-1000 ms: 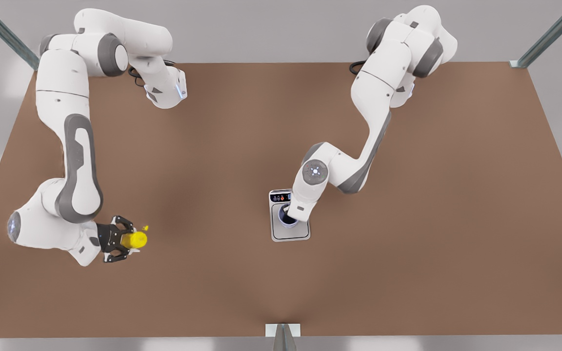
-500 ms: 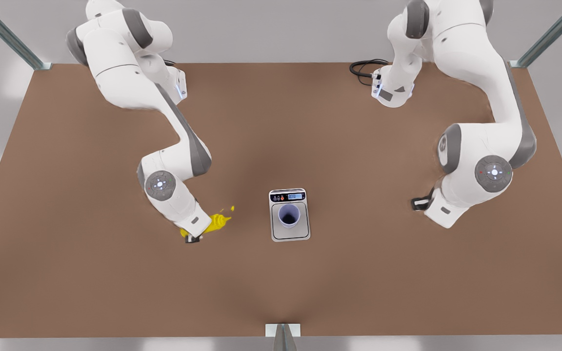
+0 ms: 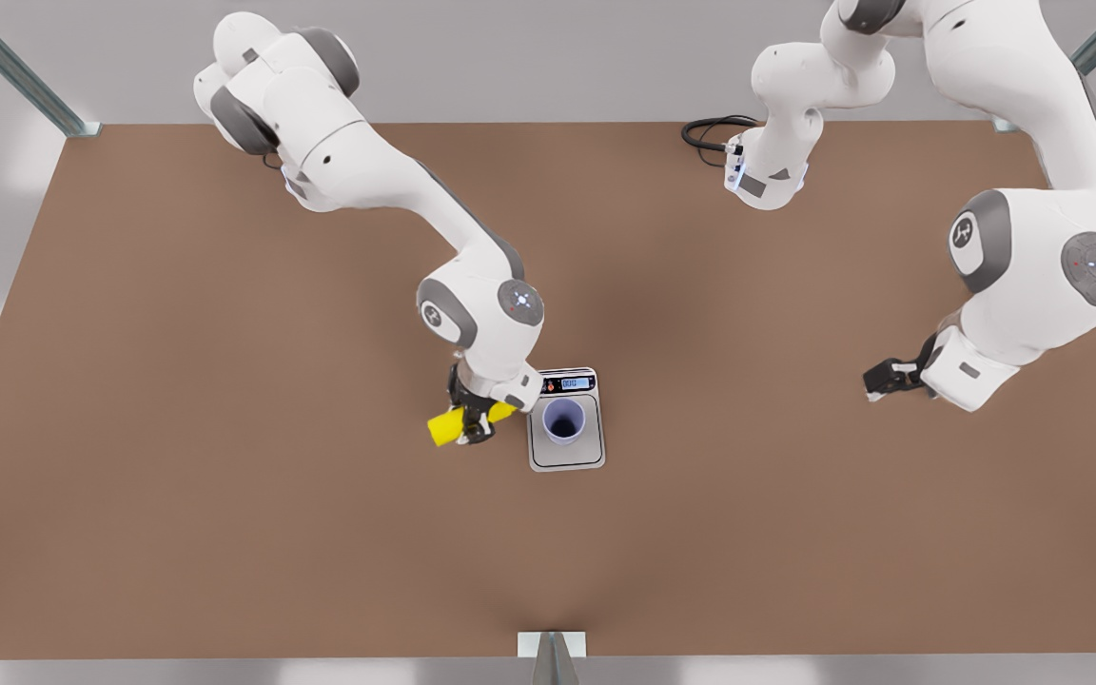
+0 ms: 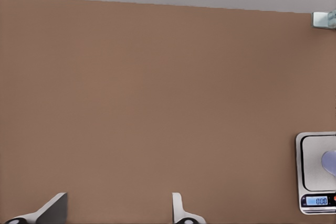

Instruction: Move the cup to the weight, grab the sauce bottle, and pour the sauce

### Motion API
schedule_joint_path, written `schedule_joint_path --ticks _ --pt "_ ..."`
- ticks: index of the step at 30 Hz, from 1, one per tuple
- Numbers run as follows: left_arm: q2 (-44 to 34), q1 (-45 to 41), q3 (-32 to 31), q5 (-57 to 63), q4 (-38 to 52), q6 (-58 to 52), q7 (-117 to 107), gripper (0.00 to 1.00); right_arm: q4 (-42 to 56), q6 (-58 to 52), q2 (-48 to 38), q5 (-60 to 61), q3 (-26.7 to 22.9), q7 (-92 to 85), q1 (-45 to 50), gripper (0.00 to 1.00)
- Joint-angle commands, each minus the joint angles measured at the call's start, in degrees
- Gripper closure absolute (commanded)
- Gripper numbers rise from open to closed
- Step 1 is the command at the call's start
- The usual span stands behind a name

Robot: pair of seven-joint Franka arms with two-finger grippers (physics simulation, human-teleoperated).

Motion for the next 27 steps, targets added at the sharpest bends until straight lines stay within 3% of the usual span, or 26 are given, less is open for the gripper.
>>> schedule_joint_path --ticks 1,6,9,13,18,27 --pt "0.0 0.0 0.0 1.4 0.6 0.0 0.0 0.00 0.8 -0.1 0.4 -0.3 0.0 0.1 0.3 0.44" --pt "0.6 0.1 0.5 1.7 0.9 0.5 0.1 0.00 2.4 -1.2 2.3 -6.7 -0.2 -0.5 2.5 0.44" --pt "5.9 0.1 0.5 1.7 5.7 1.1 0.2 0.00 2.4 -1.4 3.4 -9.7 -0.3 -0.5 3.6 0.44" --pt "6.4 -0.6 0.3 1.7 5.7 1.1 0.1 0.00 4.2 -1.5 4.5 -10.2 -0.3 1.4 3.6 0.44" --pt "7.0 -0.6 0.4 1.6 5.8 2.8 0.1 0.00 5.3 -3.1 4.8 -11.4 -0.6 20.0 3.6 0.44" --pt "7.0 -0.6 0.4 1.7 5.8 2.8 0.1 0.00 4.7 -3.3 5.7 -15.2 -0.4 18.1 5.4 0.44"
